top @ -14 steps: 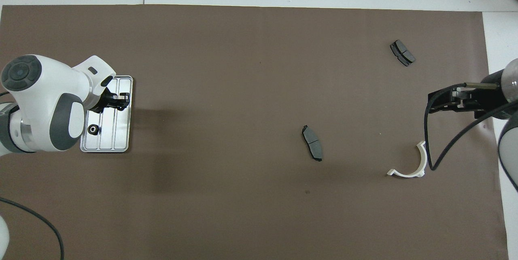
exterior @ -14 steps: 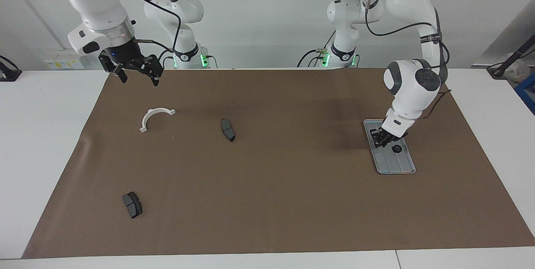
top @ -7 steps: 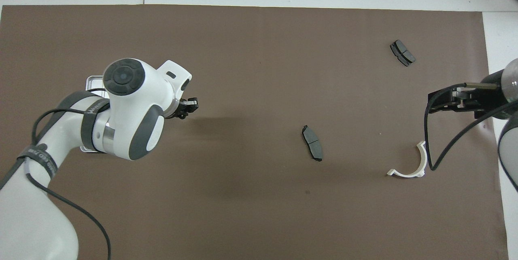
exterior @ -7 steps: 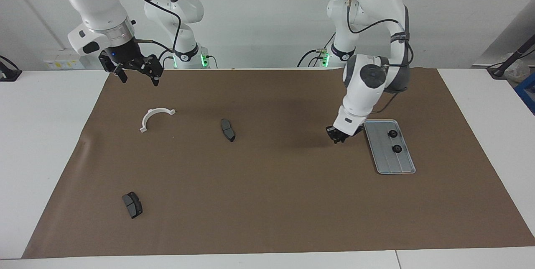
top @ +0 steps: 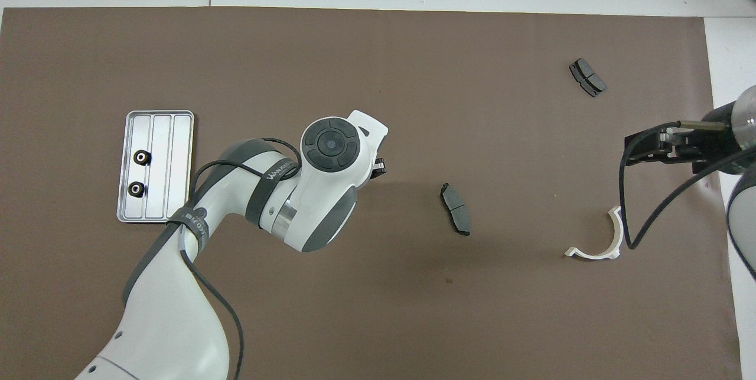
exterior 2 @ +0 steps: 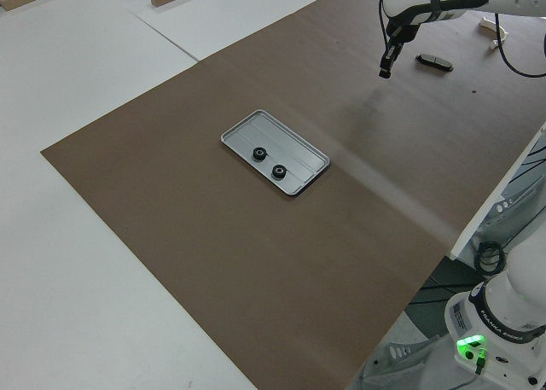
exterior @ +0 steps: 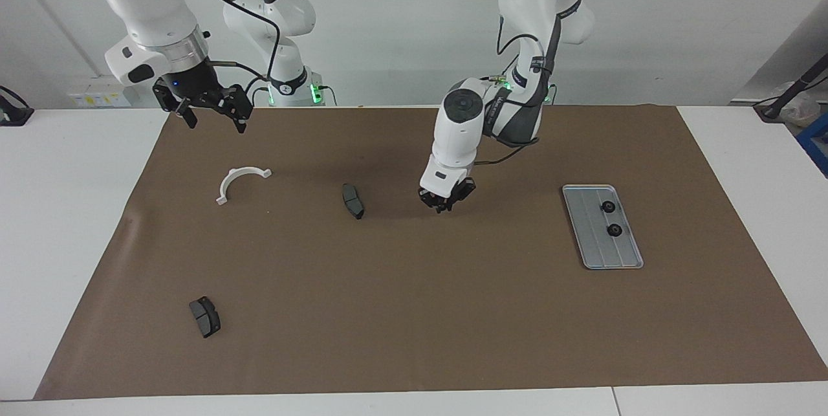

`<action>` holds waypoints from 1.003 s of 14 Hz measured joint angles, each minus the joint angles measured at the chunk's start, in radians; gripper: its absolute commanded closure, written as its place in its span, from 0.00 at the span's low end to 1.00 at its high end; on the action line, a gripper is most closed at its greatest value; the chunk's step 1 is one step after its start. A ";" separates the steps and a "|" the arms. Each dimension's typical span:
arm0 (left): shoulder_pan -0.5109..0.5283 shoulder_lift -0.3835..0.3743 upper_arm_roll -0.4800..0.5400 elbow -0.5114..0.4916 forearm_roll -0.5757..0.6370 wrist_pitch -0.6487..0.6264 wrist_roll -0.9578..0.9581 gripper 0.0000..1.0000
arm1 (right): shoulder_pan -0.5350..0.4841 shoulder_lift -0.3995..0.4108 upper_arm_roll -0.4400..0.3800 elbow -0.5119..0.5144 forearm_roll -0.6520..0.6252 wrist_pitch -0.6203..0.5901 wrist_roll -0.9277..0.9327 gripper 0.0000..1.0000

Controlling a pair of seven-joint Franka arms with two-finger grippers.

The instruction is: Place bearing gear from tray to pile

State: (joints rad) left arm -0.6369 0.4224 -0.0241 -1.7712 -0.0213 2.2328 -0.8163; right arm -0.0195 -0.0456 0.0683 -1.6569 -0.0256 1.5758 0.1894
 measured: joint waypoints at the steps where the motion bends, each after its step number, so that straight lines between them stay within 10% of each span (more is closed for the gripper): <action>1: -0.005 0.016 0.000 0.008 0.000 0.013 0.000 1.00 | 0.000 0.000 0.000 0.000 0.000 0.000 0.000 0.00; 2: -0.010 0.025 0.001 0.009 0.000 0.024 0.000 0.86 | 0.000 0.000 0.000 0.000 0.000 0.005 0.000 0.00; 5: -0.023 0.034 0.001 0.007 0.000 0.048 0.000 0.00 | 0.000 0.000 0.000 0.000 0.000 0.016 0.000 0.00; 14: 0.147 0.033 0.026 0.148 0.004 -0.121 0.191 0.02 | 0.017 0.001 0.015 -0.067 0.002 0.145 0.000 0.00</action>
State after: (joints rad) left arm -0.4899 0.4555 0.0019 -1.6233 -0.0177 2.1118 -0.6257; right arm -0.0027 -0.0442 0.0833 -1.7239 -0.0233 1.7208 0.1894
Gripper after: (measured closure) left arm 0.009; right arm 0.000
